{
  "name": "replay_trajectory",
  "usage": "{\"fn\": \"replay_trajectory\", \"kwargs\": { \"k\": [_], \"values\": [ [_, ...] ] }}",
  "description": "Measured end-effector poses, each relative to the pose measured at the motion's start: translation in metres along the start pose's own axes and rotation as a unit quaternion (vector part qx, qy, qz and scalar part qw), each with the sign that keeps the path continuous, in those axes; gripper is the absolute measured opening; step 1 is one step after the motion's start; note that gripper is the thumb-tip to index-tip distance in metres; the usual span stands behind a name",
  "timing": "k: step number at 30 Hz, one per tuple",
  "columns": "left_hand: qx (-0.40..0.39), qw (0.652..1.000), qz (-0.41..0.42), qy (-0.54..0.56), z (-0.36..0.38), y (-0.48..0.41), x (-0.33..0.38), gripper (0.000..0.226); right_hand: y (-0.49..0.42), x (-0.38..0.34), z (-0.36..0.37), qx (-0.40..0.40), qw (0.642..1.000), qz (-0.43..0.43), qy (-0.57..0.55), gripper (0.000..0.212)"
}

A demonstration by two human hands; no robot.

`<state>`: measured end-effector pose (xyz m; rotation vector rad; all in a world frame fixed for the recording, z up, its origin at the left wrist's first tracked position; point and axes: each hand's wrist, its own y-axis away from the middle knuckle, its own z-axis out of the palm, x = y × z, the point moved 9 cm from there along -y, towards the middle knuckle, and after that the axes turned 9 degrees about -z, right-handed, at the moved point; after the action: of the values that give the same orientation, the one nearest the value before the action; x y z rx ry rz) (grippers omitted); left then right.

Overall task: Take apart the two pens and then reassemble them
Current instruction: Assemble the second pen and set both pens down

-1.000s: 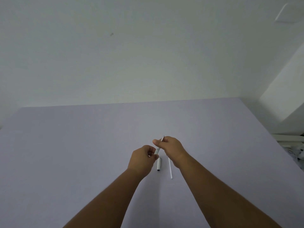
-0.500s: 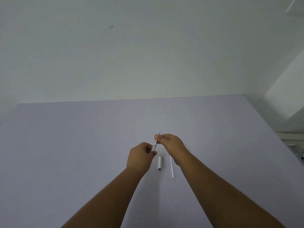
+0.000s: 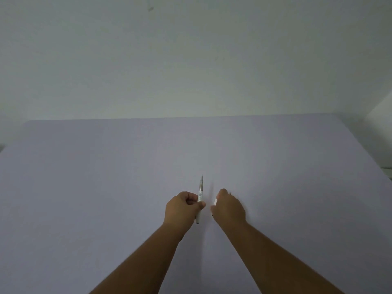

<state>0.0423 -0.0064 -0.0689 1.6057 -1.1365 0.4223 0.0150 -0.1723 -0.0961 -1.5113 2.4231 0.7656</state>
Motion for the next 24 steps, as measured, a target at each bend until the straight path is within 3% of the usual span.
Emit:
{"fn": "replay_trajectory", "kwargs": {
  "k": [6, 8, 10, 12, 16, 18, 24],
  "values": [
    [-0.001, 1.000, -0.016, -0.005, -0.005, -0.001, -0.010, 0.011, -0.002, 0.005, 0.011, 0.004, 0.997, 0.021, -0.072, 0.026],
    [0.000, 1.000, -0.017, -0.008, -0.009, -0.002, -0.011, 0.010, -0.006, 0.001, 0.006, 0.010, 0.988, 0.016, -0.156, 0.022],
    [-0.005, 1.000, -0.019, -0.014, -0.011, -0.002, -0.011, 0.010, -0.009, -0.003, 0.000, 0.011, 0.948, 0.028, -0.316, 0.017],
    [-0.014, 1.000, -0.020, -0.018, -0.011, 0.000, -0.011, 0.009, -0.011, -0.008, -0.005, 0.003, 0.876, 0.052, -0.479, 0.023],
    [-0.029, 0.999, -0.011, -0.028, -0.006, 0.006, -0.004, 0.008, -0.012, -0.026, -0.029, -0.007, 0.768, 0.035, -0.639, 0.024],
    [-0.035, 0.999, -0.002, -0.032, -0.003, 0.009, 0.003, 0.007, -0.011, -0.033, -0.042, -0.001, 0.747, 0.018, -0.665, 0.023],
    [-0.039, 0.998, 0.014, -0.040, 0.000, 0.018, 0.015, 0.011, -0.003, -0.032, -0.059, 0.024, 0.740, 0.004, -0.672, 0.020]
  ]
}}
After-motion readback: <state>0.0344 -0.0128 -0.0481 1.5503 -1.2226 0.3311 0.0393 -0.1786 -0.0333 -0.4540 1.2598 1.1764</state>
